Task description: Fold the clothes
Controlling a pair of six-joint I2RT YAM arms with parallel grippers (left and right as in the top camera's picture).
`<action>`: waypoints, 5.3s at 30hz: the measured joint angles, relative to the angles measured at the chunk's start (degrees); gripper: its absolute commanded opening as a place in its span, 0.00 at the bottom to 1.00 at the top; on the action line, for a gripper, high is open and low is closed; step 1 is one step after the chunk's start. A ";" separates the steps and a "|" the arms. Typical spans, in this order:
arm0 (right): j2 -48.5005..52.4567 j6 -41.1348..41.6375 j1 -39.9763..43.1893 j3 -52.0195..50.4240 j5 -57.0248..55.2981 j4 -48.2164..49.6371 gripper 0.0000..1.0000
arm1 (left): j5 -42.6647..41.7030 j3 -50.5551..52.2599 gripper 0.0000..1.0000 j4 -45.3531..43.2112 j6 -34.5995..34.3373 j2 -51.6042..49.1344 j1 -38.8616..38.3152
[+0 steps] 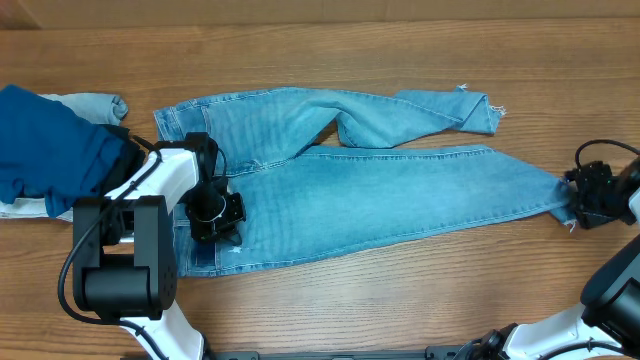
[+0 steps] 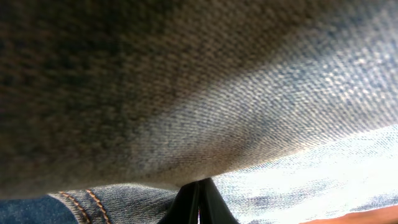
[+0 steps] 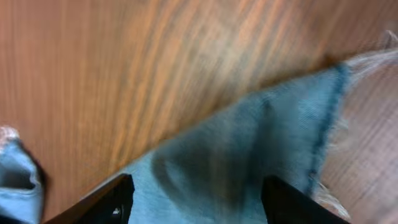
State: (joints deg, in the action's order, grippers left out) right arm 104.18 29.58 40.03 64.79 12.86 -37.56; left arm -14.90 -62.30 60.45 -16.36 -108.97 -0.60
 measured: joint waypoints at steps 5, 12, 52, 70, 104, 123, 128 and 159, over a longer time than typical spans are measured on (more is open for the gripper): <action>0.02 0.76 0.00 -0.02 -1.95 0.61 0.42 | 0.04 0.00 0.04 -0.04 0.00 0.00 0.00; 2.10 1.88 0.44 -0.90 3.43 9.18 0.04 | 0.09 0.00 0.04 -0.07 0.02 0.00 0.00; 12.59 -0.74 -27.36 7.85 13.14 23.54 0.75 | -6.12 -12.59 0.35 -19.26 16.72 9.09 -1.95; 18.18 7.06 -26.16 8.74 21.09 55.54 0.04 | 0.61 -13.38 0.22 -18.25 16.74 -5.20 -1.95; 11.47 5.51 -18.82 20.22 23.96 12.96 0.64 | 0.52 -13.42 0.22 -18.27 16.74 -5.27 -1.95; 16.87 18.10 -25.51 48.28 4.09 -14.67 0.68 | 0.15 -13.44 0.22 -18.69 16.74 -5.38 -1.95; 23.50 21.20 -25.55 48.28 1.88 -12.46 0.57 | 0.17 -13.44 0.22 -18.73 16.74 -5.38 -1.95; 24.13 6.05 -27.21 48.15 -18.05 -20.87 0.84 | -0.04 -13.44 0.22 -18.91 16.74 -5.44 -1.95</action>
State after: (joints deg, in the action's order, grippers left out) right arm 128.31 35.64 12.82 112.95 -5.19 -58.43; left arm -14.94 -75.75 41.54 0.38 -114.41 -2.55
